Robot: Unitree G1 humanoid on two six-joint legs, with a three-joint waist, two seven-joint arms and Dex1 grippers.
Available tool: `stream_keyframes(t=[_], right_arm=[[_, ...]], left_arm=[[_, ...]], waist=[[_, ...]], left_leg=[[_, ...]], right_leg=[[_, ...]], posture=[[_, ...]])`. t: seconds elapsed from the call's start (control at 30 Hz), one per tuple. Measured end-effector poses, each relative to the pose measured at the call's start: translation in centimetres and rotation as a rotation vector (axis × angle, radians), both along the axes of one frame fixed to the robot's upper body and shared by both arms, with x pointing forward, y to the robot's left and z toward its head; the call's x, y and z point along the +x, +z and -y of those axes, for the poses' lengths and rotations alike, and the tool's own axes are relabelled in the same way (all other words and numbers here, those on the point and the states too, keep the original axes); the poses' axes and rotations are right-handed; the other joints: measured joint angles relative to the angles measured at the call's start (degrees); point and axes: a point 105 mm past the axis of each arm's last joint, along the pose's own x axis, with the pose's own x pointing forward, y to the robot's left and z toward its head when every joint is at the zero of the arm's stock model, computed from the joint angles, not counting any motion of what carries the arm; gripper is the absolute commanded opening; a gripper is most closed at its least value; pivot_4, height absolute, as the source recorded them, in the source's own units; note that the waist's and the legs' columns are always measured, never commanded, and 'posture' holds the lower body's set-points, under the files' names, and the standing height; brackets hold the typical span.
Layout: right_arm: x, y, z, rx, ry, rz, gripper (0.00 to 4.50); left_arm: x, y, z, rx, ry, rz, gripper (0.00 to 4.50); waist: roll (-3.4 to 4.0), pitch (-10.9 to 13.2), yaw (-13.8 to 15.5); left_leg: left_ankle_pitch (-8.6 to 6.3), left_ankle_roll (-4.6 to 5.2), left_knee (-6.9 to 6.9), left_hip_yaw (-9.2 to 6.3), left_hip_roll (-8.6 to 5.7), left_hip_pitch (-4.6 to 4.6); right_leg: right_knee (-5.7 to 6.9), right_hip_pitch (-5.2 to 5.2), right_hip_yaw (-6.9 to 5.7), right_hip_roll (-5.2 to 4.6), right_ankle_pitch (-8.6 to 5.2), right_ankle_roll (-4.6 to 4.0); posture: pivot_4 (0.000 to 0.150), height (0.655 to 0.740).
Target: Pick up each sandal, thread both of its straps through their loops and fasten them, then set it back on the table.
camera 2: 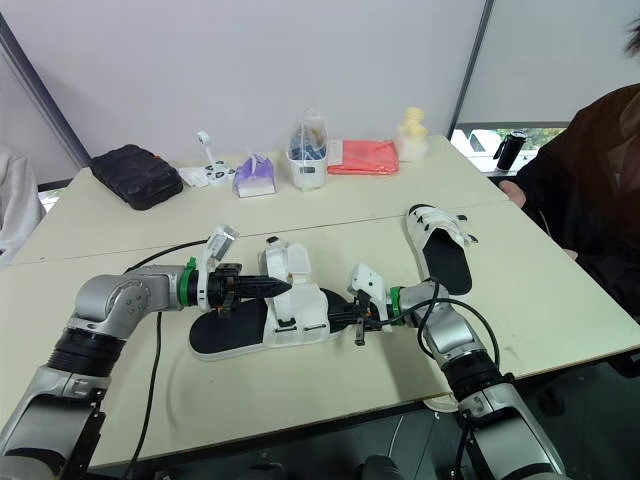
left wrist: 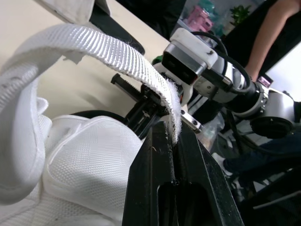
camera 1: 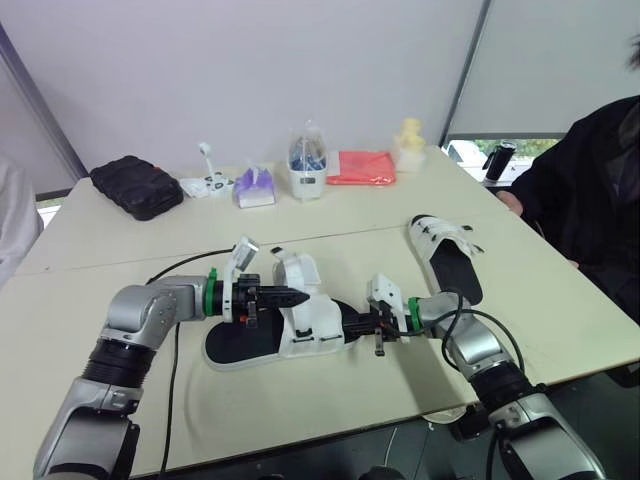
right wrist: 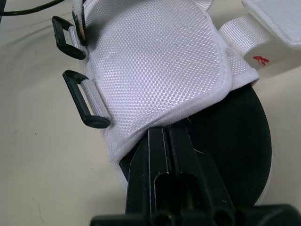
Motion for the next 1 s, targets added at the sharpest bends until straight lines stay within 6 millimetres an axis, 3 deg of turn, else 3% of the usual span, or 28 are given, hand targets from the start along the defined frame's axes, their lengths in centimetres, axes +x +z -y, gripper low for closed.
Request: stream_keyframes(t=[0.7, 1.0], right_arm=[[0.0, -0.1, 0.0, 0.002, -0.006, -0.001, 0.00], [0.0, -0.1, -0.1, 0.005, -0.011, 0.001, 0.00]], left_arm=[[-0.4, 0.7, -0.3, -0.022, -0.011, -0.026, 0.02], [-1.1, -2.4, -0.1, 0.092, -0.017, 0.013, 0.02]], waist=[[0.01, 0.01, -0.05], [0.02, 0.01, -0.08]], left_leg=[[-0.01, 0.00, -0.03, 0.00, 0.02, 0.00], [-0.01, -0.01, -0.07, 0.00, 0.03, 0.02]], right_leg=[[0.00, -0.02, 0.01, 0.01, 0.00, 0.00], [-0.03, -0.02, 0.03, 0.02, 0.00, -0.01]], posture=[[0.150, 0.7400], [0.150, 0.7400]])
